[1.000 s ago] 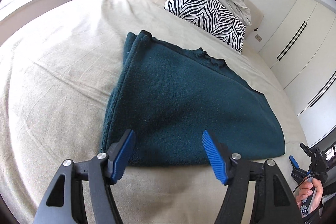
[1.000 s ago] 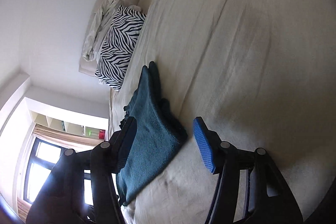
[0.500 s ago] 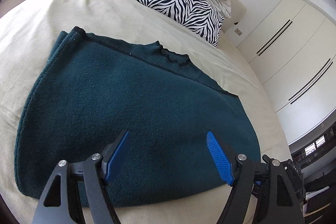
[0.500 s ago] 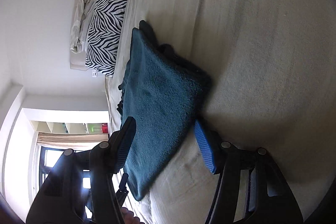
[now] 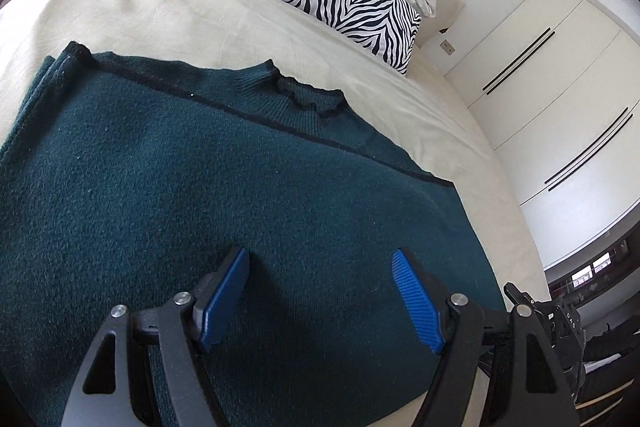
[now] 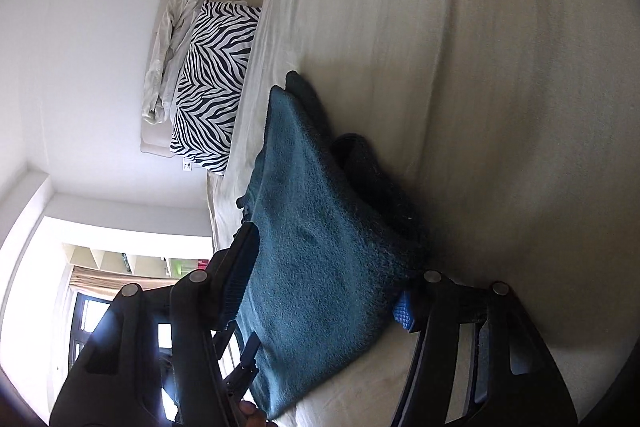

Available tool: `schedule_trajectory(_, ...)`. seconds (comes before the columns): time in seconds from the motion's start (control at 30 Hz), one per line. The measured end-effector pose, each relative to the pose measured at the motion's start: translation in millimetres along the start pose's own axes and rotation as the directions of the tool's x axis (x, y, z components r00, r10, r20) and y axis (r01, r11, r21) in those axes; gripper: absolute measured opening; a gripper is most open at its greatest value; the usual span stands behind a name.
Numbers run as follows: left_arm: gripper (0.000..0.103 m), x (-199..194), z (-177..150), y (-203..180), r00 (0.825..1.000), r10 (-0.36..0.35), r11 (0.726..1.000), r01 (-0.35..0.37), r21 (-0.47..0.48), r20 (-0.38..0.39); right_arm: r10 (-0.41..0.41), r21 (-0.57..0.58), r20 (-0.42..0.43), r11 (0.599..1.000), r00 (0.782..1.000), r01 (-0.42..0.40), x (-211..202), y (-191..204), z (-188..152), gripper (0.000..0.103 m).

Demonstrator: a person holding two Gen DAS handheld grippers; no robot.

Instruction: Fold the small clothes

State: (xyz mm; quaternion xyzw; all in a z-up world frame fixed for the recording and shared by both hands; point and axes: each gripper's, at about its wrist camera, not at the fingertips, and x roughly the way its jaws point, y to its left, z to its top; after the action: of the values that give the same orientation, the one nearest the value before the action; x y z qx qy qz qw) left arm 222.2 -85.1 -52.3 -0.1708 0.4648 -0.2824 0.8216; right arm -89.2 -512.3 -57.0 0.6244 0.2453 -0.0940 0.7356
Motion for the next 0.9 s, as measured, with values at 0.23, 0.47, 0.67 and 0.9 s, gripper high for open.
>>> schedule_trajectory(0.23,0.075,4,-4,0,1.0,-0.015,0.999,0.015,0.041,0.008,-0.065,-0.177,0.027,0.982,0.998,0.069,30,28,13,0.05)
schedule_trajectory(0.47,0.074,13,-8,-1,1.0,0.011,0.996,-0.012,0.089,0.01,-0.085,-0.159,0.025,0.983,0.996,0.088,52,22,30,0.034)
schedule_trajectory(0.67,0.07,12,-8,8,0.999,-0.027,0.998,0.026,0.061,0.019,-0.105,-0.148,0.01,0.983,0.994,0.106,58,18,35,0.012)
schedule_trajectory(0.9,0.06,6,-3,34,0.991,-0.131,0.988,0.132,-0.078,0.018,-0.192,-0.395,0.077,0.895,0.978,0.206,64,87,10,0.011)
